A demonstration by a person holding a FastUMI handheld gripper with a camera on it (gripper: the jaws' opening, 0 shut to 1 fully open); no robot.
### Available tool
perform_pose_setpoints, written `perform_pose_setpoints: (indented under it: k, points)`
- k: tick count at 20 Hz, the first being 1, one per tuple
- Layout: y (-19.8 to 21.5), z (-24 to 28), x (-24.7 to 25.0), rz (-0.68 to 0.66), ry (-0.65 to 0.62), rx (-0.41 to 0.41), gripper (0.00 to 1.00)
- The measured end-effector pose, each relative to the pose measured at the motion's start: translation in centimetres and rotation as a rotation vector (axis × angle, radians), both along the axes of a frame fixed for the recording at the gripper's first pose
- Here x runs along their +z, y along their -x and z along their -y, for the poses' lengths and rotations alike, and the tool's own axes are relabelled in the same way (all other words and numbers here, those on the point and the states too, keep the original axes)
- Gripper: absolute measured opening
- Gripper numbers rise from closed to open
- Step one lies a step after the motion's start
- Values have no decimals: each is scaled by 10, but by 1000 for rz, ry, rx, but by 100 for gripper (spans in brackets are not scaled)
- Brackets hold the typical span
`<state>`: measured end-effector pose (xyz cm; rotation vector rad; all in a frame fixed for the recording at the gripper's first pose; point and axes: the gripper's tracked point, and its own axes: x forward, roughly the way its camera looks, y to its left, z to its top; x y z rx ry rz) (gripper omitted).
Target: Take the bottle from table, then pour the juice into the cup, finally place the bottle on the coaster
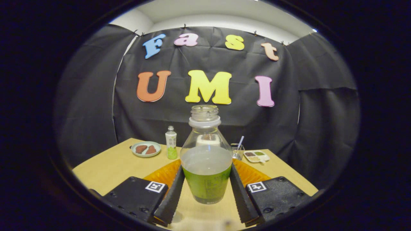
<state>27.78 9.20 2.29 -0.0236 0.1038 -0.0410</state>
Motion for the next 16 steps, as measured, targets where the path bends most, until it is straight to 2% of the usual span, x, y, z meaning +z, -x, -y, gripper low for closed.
perform_pose_setpoints:
  k: [3,6,9,16]
  points:
    - [-24,9,-14,2,-54,0,79]
    - [-54,18,-34,4,-52,3,79]
    - [-80,18,-61,-32,-63,38,79]
    - [-109,13,-104,-67,-62,73,80]
